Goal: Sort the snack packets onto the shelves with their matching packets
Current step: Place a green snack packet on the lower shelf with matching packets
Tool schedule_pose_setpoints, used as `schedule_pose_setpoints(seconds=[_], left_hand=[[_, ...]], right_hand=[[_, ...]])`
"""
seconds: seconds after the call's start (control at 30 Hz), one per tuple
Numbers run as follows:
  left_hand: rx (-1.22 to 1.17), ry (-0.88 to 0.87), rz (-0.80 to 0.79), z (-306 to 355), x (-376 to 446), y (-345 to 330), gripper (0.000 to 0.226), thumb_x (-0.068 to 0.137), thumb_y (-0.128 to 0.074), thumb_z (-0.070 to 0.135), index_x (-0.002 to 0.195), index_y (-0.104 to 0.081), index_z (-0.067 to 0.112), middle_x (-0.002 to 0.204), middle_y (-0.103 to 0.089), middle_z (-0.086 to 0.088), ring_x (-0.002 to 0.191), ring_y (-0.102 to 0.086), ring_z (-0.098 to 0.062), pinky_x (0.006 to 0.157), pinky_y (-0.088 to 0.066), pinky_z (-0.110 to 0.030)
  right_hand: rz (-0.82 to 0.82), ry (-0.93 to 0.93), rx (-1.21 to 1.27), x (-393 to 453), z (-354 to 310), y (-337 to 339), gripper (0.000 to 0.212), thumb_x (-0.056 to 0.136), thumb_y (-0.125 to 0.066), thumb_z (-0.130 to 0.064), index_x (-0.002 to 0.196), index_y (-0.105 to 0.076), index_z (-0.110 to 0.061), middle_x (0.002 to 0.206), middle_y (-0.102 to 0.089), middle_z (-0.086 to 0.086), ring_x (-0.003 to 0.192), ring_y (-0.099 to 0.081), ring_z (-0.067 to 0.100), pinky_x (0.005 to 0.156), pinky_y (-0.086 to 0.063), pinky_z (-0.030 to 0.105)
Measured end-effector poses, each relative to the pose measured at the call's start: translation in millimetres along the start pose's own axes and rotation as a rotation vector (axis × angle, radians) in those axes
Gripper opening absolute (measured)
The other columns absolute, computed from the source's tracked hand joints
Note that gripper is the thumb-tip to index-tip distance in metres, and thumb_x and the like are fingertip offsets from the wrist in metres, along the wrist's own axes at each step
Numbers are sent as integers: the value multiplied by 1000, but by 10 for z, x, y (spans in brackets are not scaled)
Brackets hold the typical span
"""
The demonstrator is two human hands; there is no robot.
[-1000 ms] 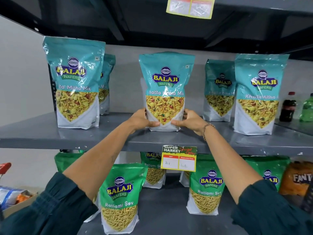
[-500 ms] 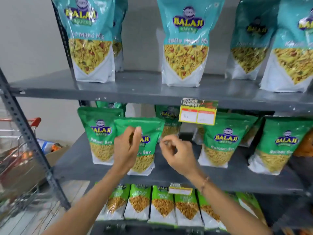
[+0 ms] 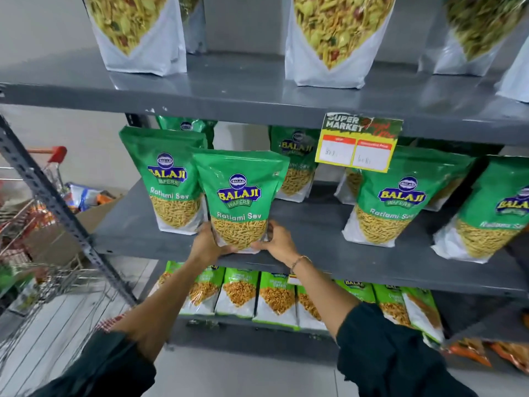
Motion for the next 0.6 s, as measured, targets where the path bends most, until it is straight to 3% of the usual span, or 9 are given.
schedule_pose_setpoints(seconds=[0.1, 0.27, 0.43, 0.6], left_hand=[[-12, -54, 15, 203, 1, -105, 76, 59, -87, 31, 115, -43, 4, 107, -59, -14, 104, -56, -34, 74, -42, -35], [-87, -88, -35, 639, 149, -344, 88, 52, -91, 30, 123, -45, 7, 125, -60, -13, 116, -55, -32, 89, -47, -38], [-126, -68, -87, 854, 211, -614, 85, 54, -91, 23, 123, -46, 4, 127, -59, -14, 117, -56, -31, 87, -46, -33], [-138, -53, -127, 873, 229, -795, 84, 56, -90, 22, 124, -44, 4, 126, -59, -14, 116, -56, -32, 90, -47, -37]], right_hand=[[24, 7, 51, 86, 131, 183, 60, 57, -86, -19, 110, -58, -10, 112, -68, 11, 102, -64, 25, 92, -51, 47], [81, 19, 129, 104, 174, 688, 55, 59, -84, -9, 109, -59, -7, 108, -66, 4, 99, -62, 16, 90, -49, 29], [133, 22, 100, 134, 376, 941, 49, 58, -85, -11, 101, -62, -15, 109, -69, 8, 101, -65, 18, 93, -52, 37], [152, 3, 88, 132, 522, 996, 49, 61, -82, -9, 105, -61, -13, 114, -67, 10, 105, -63, 20, 96, -50, 40]])
Point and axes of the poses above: each hand's wrist, its own x-axis towards the middle knuckle, its own y-axis out of the back of the hand, z = x × y, the point moved 5 cm from there along x, towards the middle knuckle
